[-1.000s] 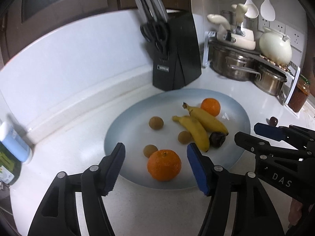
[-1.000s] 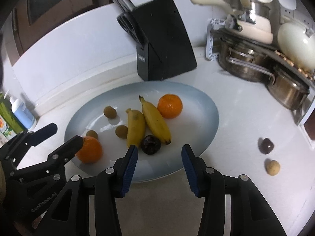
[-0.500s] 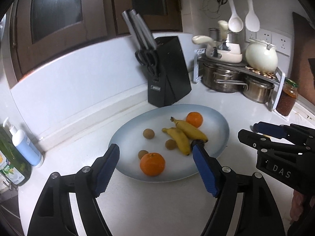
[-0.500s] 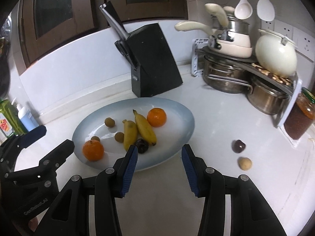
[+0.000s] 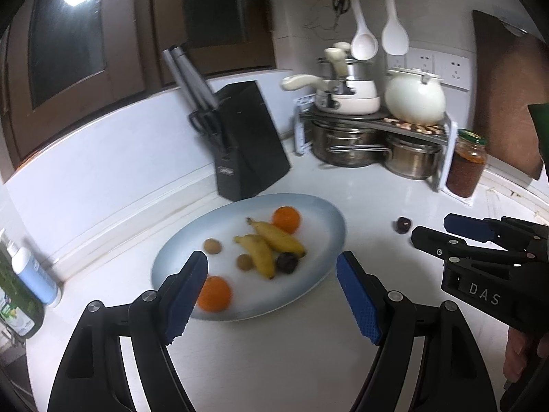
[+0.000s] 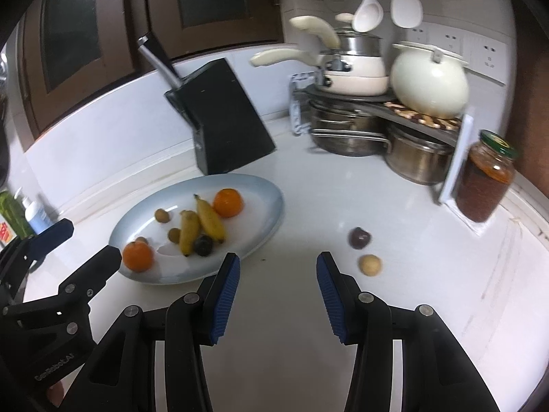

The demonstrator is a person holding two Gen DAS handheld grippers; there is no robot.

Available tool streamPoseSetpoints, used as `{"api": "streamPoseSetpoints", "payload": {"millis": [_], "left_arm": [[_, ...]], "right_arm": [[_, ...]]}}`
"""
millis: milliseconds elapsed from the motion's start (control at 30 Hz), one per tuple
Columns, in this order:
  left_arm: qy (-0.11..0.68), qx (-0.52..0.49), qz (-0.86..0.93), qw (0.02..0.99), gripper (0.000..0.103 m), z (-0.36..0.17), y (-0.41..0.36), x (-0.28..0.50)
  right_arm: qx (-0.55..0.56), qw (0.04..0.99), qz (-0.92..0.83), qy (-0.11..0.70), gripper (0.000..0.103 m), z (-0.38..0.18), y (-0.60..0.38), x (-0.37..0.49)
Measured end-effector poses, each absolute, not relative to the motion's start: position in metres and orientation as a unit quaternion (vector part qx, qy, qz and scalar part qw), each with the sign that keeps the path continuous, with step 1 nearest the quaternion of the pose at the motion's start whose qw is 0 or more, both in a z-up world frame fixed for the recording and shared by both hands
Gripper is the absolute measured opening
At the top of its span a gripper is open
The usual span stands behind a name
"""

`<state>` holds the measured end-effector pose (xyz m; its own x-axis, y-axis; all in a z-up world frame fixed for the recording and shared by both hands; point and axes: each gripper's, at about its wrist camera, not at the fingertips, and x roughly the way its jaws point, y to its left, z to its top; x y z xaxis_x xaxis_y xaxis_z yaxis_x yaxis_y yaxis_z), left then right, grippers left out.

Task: Organize fruits
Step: 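Withdraw both open tools from the plate toward the last loose fruits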

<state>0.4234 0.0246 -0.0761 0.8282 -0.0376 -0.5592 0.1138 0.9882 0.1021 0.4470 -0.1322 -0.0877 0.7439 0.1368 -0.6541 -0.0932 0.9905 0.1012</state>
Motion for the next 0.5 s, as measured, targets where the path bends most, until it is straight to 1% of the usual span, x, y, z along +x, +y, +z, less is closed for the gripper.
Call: {"api": "streamPoseSetpoints", "payload": {"millis": [500], "left_arm": [[0.280,0.090,-0.108,0.950,0.077,-0.074,-0.043,0.433]], "right_arm": [[0.051,0.938,-0.007,0.344,0.048,-0.083,-0.202,0.429]]}}
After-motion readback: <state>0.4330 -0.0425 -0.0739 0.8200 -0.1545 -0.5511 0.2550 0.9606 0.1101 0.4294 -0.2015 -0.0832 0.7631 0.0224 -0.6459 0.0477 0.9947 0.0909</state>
